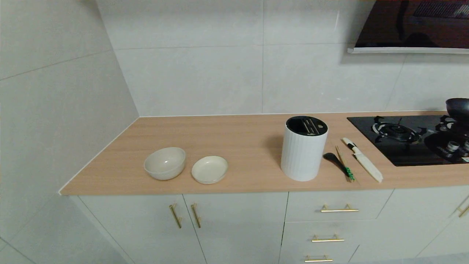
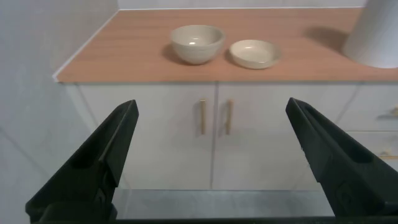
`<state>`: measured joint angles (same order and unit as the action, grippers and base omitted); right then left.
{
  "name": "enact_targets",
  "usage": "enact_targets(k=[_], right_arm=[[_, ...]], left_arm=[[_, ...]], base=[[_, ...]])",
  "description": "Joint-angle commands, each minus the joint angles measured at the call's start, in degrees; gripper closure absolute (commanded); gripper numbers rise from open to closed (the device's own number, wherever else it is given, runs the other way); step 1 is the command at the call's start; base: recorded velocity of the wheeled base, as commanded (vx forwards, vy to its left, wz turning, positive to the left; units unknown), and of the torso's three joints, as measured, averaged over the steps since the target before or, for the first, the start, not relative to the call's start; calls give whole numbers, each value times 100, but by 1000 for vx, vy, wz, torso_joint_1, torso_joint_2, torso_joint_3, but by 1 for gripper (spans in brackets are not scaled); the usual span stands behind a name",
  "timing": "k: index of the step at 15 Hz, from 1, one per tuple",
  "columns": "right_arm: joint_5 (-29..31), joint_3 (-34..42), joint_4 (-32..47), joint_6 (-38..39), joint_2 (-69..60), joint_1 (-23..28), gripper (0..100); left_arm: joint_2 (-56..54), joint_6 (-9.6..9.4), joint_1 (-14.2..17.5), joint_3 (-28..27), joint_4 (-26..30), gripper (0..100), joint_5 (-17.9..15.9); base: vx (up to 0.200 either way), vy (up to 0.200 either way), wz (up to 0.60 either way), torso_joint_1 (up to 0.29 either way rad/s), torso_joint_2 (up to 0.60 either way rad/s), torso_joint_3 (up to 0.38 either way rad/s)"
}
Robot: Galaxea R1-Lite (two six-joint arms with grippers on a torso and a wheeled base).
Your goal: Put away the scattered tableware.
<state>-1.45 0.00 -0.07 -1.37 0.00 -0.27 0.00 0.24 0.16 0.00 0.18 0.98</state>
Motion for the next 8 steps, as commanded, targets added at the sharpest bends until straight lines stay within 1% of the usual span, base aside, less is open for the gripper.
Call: enact_targets(k=[1, 8], right_arm=[[-4, 0, -1, 5, 0, 0, 0], [-4, 0, -1, -4, 0, 0, 0]], left_arm=[[0, 2, 2, 0, -1, 0, -1], [0, 2, 2, 0, -1, 0, -1]], base=[[0, 200, 0, -2, 2, 7], [0, 200, 0, 2, 6, 0]])
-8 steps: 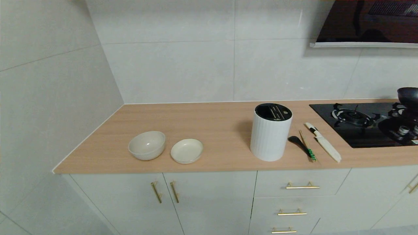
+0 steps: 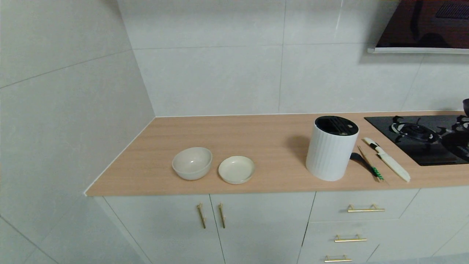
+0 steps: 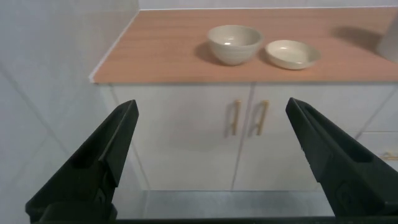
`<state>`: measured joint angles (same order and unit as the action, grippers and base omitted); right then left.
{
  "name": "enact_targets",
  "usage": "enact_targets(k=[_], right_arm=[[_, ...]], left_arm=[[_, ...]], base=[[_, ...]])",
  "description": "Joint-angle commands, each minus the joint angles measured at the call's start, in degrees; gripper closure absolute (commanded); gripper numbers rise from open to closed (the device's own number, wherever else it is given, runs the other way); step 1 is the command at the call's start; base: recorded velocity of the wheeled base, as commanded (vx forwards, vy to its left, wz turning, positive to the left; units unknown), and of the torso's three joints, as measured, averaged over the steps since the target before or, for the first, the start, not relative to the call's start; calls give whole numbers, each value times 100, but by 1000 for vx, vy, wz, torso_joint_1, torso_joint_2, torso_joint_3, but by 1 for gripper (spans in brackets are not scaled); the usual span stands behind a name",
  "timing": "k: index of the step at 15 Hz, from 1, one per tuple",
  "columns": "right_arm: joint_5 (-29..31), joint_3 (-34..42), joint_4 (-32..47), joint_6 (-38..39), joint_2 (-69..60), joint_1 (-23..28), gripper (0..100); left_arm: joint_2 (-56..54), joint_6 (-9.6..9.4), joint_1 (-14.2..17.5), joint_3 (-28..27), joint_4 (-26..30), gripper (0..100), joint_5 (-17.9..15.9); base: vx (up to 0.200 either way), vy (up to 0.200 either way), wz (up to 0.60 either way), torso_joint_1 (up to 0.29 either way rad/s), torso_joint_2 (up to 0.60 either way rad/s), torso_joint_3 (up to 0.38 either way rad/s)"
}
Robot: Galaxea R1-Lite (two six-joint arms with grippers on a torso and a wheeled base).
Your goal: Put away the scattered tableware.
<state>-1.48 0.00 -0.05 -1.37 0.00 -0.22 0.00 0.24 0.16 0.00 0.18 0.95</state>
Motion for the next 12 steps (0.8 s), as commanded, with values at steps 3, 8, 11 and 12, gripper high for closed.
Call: enact_targets(k=[3, 8, 11, 12], right_arm=[[-2, 0, -4, 5, 0, -4, 0], [-2, 0, -4, 5, 0, -4, 0], [-2, 0, -4, 5, 0, -4, 0], [-2, 0, -4, 5, 0, -4, 0]], left_arm=[[0, 2, 2, 0, -1, 0, 2], [0, 2, 2, 0, -1, 0, 10], [0, 2, 2, 0, -1, 0, 2], [0, 2, 2, 0, -1, 0, 2]], base=[[0, 200, 0, 2, 4, 1], [0, 200, 0, -2, 2, 2], [0, 200, 0, 4, 1, -2], [0, 200, 0, 7, 7, -7]])
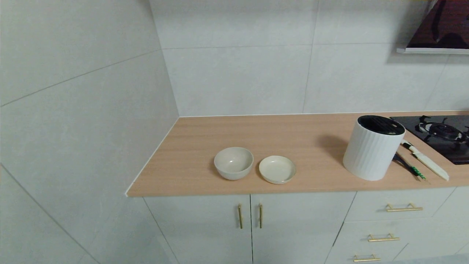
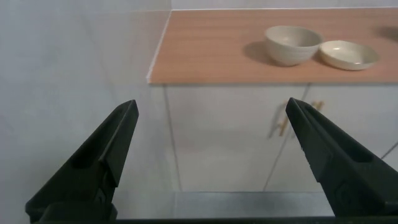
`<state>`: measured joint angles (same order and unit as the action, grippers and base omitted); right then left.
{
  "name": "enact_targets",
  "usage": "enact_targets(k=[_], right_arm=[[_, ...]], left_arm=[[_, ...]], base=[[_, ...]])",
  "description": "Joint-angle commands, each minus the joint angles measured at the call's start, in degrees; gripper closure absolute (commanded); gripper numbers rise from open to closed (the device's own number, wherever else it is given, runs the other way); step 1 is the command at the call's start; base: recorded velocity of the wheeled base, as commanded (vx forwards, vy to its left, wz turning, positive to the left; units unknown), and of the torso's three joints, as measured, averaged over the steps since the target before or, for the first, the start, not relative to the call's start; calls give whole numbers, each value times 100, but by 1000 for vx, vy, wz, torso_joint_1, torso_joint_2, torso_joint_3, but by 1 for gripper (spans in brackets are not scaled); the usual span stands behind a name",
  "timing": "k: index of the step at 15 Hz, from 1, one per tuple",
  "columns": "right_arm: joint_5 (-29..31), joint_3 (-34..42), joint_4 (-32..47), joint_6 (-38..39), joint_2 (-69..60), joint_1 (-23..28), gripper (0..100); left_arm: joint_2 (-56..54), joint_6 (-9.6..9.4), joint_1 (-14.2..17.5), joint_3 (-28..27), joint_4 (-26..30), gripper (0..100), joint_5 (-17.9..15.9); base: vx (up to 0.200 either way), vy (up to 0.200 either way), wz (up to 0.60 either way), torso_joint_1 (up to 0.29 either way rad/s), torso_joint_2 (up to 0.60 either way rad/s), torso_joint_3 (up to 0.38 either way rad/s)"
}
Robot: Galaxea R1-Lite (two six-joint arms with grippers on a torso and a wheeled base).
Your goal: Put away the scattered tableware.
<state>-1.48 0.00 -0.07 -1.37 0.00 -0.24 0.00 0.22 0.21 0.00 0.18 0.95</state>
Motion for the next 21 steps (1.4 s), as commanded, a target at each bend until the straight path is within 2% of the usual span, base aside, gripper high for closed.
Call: enact_targets(k=[1, 15, 21], right_arm=[[-2, 0, -1, -4, 0, -2, 0], [-11, 0, -1, -4, 0, -2, 0], [-11, 0, -1, -4, 0, -2, 0]], left_arm=[[0, -4, -3, 0, -1, 0, 2], [0, -4, -3, 0, -1, 0, 2], [0, -4, -3, 0, -1, 0, 2]], base=[[0, 0, 0, 0, 0, 0], [0, 0, 0, 0, 0, 0], [0, 0, 0, -151, 332, 176]])
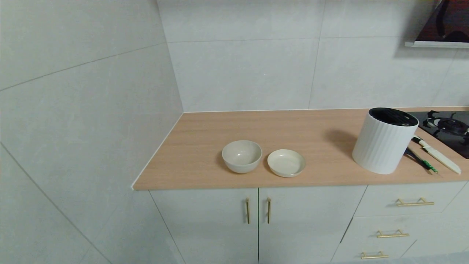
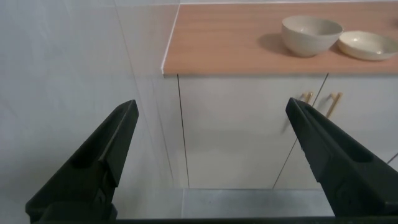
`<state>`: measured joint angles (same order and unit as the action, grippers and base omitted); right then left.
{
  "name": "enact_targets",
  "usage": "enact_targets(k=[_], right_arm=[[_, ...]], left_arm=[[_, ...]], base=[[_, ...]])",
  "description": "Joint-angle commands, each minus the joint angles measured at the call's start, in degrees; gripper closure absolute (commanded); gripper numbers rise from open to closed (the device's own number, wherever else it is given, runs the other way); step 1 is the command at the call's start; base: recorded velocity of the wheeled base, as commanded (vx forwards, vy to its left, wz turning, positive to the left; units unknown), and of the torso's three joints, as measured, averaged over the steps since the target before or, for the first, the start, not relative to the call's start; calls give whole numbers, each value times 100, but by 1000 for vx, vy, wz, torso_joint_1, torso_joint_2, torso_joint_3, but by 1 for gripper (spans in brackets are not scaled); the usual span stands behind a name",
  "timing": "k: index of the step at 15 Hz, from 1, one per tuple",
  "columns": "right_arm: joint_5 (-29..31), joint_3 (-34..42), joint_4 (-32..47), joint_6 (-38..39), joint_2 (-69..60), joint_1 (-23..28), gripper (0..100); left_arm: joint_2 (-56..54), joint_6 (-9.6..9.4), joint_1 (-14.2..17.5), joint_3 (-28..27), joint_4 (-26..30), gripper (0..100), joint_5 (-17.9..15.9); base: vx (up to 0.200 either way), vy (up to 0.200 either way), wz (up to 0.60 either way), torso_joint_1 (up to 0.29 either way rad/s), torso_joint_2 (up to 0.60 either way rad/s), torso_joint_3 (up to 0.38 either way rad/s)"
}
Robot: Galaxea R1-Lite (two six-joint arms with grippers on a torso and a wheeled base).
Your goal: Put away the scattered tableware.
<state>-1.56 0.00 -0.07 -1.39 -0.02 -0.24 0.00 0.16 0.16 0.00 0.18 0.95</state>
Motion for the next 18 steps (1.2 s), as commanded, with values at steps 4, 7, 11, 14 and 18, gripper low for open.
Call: enact_targets(k=[4, 7, 11, 14, 18], right_arm=[[-2, 0, -1, -2, 2, -2, 0], [-2, 0, -1, -2, 2, -2, 0], [-2, 0, -1, -2, 2, -2, 0], [-2, 0, -1, -2, 2, -2, 0], [-2, 0, -1, -2, 2, -2, 0]], left_arm=[[0, 2, 2, 0, -1, 0, 2], [0, 2, 2, 0, -1, 0, 2], [0, 2, 2, 0, -1, 0, 2], [0, 2, 2, 0, -1, 0, 2], [0, 2, 2, 0, -1, 0, 2]], base=[[0, 0, 0, -220, 488, 264], [0, 0, 0, -250, 559, 300], [0, 0, 0, -234, 535, 294], [0, 0, 0, -222, 512, 290], [0, 0, 0, -205, 497, 283]])
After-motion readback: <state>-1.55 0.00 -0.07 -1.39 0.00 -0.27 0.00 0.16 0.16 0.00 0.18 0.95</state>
